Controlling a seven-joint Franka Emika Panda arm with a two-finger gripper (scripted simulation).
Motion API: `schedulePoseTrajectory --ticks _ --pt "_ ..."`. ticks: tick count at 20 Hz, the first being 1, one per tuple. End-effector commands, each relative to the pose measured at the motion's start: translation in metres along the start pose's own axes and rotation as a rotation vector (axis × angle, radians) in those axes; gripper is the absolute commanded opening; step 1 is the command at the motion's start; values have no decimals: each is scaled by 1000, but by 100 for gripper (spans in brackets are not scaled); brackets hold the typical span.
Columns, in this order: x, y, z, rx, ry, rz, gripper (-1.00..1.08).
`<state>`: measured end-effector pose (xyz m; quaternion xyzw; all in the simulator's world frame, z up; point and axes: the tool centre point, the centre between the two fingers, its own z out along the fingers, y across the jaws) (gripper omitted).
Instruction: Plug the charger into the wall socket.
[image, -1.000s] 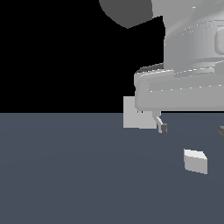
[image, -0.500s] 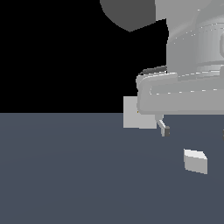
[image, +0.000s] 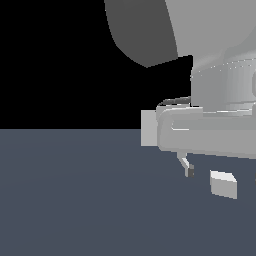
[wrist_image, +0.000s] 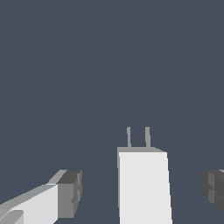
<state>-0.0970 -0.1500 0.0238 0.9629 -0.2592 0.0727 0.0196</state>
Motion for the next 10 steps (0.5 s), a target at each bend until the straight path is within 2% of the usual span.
schedulePoseTrajectory --ticks 1,5,6,10 --pt "-1 0 8 1 1 0 100" --pt "-1 0 12 1 1 0 100" --pt "-1 0 12 1 1 0 -100" --pt "-1 0 12 1 1 0 -100"
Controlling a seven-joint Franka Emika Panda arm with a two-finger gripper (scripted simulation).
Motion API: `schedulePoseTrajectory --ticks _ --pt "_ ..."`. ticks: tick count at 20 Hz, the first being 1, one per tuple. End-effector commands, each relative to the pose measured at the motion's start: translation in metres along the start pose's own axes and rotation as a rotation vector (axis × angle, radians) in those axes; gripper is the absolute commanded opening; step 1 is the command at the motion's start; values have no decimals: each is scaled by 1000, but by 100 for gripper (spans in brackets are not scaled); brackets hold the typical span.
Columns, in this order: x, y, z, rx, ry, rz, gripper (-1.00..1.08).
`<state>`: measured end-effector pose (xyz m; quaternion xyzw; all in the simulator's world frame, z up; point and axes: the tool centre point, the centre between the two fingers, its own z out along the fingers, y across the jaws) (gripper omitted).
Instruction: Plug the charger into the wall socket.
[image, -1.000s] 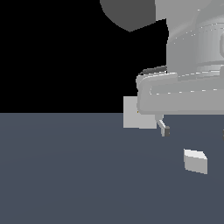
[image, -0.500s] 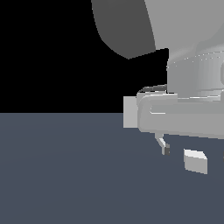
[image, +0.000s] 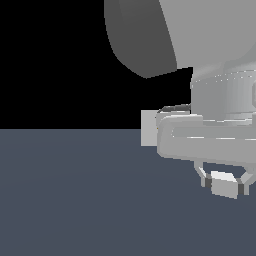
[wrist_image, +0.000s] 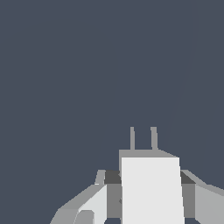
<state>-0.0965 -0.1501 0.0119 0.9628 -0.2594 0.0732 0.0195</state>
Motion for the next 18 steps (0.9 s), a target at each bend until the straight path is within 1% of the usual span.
schedulePoseTrajectory --ticks 1,10,14,18 --pt "0 0 0 0 0 0 -100" --pt "2 -4 -3 2 1 -12 -100" --pt "8 -16 -14 6 1 -48 -100" --pt "17 -37 -31 14 1 -109 -100"
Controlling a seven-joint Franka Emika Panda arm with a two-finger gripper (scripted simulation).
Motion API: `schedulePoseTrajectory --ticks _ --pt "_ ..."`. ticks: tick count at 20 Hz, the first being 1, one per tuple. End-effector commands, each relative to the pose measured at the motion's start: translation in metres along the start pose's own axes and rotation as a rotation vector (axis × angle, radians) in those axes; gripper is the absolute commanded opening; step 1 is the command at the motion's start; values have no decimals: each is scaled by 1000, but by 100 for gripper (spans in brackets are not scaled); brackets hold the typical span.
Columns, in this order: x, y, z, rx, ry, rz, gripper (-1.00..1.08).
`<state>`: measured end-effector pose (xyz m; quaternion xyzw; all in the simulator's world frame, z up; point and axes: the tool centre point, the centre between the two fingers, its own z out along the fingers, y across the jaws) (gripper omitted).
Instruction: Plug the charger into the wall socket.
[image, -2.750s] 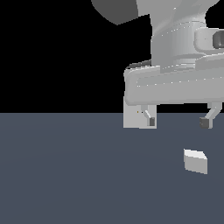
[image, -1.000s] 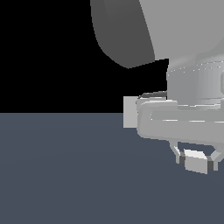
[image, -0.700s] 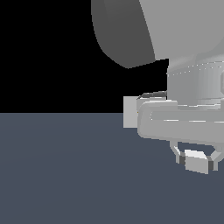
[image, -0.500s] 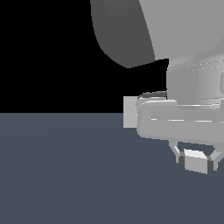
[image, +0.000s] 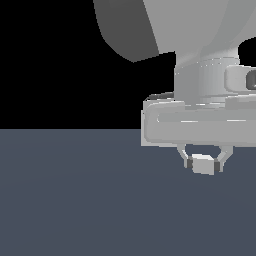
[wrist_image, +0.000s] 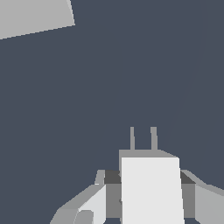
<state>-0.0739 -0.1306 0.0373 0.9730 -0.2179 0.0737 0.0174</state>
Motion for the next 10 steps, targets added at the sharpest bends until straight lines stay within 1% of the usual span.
schedulePoseTrajectory --ticks 1,6,10 --pt "8 -15 -13 6 1 -44 -100" --pt "21 -48 -39 20 2 -139 -100" --pt "27 -66 -52 28 2 -188 -100"
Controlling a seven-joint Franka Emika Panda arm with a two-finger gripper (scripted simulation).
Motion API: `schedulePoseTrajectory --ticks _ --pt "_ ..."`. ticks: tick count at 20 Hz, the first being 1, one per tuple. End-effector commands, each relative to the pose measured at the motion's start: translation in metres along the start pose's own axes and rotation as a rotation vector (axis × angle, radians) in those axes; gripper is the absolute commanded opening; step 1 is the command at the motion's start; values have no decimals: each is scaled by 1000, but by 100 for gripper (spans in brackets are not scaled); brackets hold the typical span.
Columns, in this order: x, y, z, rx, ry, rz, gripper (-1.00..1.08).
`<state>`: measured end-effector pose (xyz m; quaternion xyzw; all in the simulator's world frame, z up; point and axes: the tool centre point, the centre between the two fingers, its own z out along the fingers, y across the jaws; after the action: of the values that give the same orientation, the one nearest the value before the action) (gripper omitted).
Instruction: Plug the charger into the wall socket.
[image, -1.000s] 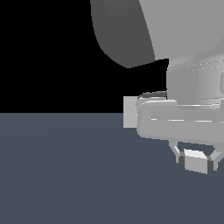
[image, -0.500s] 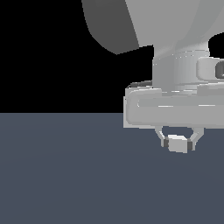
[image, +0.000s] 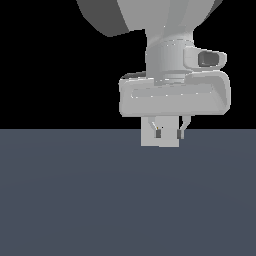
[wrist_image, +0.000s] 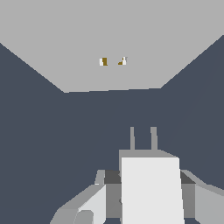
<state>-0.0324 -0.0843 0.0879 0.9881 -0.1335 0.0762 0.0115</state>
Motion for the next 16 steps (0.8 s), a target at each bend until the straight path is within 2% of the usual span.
schedulePoseTrajectory --ticks 1,16 --pt "4 -9 -7 4 -1 -27 -100" --pt "14 -17 -10 9 -2 -46 -100"
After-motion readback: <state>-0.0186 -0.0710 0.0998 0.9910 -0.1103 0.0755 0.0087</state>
